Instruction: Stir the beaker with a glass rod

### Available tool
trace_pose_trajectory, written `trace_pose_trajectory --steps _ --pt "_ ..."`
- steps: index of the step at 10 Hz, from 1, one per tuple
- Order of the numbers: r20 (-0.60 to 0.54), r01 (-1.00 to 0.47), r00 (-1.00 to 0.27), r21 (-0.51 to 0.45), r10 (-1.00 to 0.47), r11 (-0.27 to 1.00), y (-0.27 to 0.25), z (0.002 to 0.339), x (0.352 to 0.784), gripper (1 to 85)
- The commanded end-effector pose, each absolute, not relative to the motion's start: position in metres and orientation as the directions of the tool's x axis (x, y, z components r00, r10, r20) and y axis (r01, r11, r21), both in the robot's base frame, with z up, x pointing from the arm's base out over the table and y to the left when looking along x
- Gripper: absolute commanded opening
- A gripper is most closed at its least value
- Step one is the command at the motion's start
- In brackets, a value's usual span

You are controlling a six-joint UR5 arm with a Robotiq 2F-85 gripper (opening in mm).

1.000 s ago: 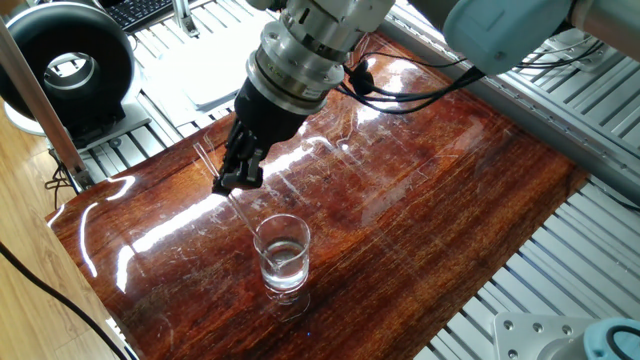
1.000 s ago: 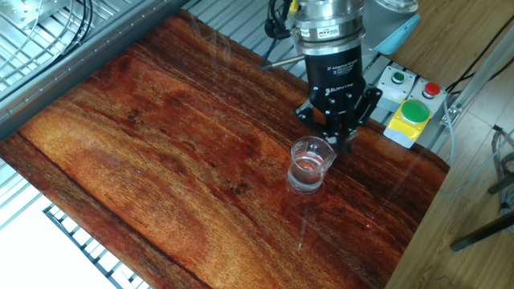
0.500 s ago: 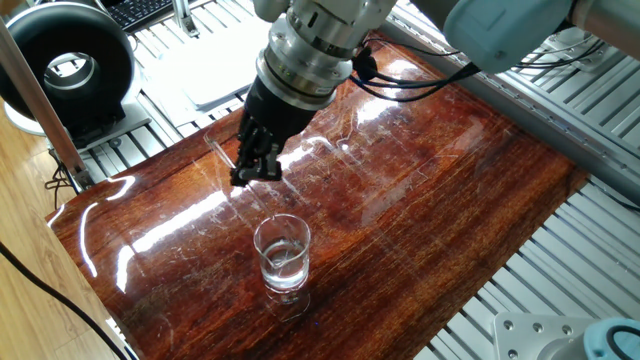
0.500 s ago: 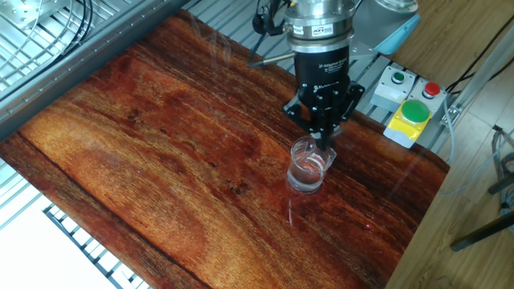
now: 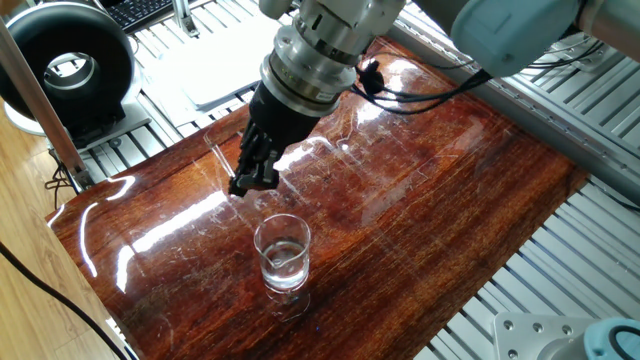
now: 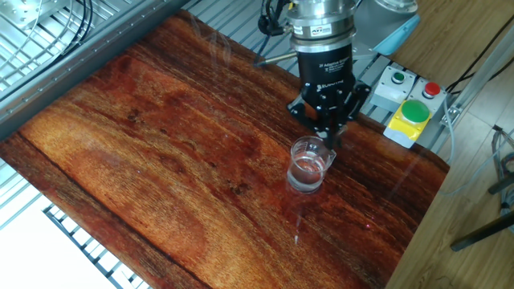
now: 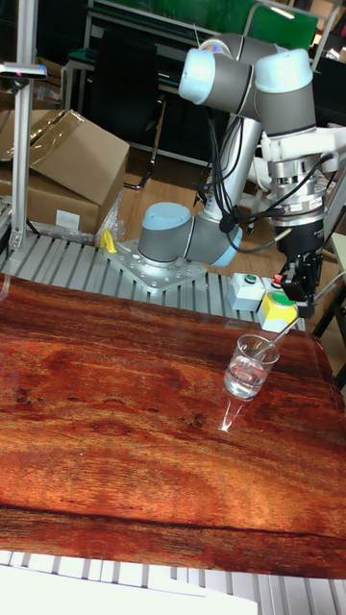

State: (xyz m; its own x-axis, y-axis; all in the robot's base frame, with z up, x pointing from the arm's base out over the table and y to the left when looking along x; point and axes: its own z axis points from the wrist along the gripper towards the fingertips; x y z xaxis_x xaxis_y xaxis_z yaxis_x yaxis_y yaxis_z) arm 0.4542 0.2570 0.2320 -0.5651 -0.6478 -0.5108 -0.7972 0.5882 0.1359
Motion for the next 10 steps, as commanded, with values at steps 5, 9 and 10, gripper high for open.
trace_pose_trajectory --steps 5,9,10 --pt "-0.516 -0.833 -0.483 0.020 -0.708 0.554 0.244 0.233 0.473 1.0" --pt "-0.487 -0.820 -0.528 0.076 -0.696 0.568 0.239 0.225 0.453 1.0" --pt "-0.490 -0.801 -0.558 0.110 -0.669 0.588 0.241 0.224 0.446 1.0"
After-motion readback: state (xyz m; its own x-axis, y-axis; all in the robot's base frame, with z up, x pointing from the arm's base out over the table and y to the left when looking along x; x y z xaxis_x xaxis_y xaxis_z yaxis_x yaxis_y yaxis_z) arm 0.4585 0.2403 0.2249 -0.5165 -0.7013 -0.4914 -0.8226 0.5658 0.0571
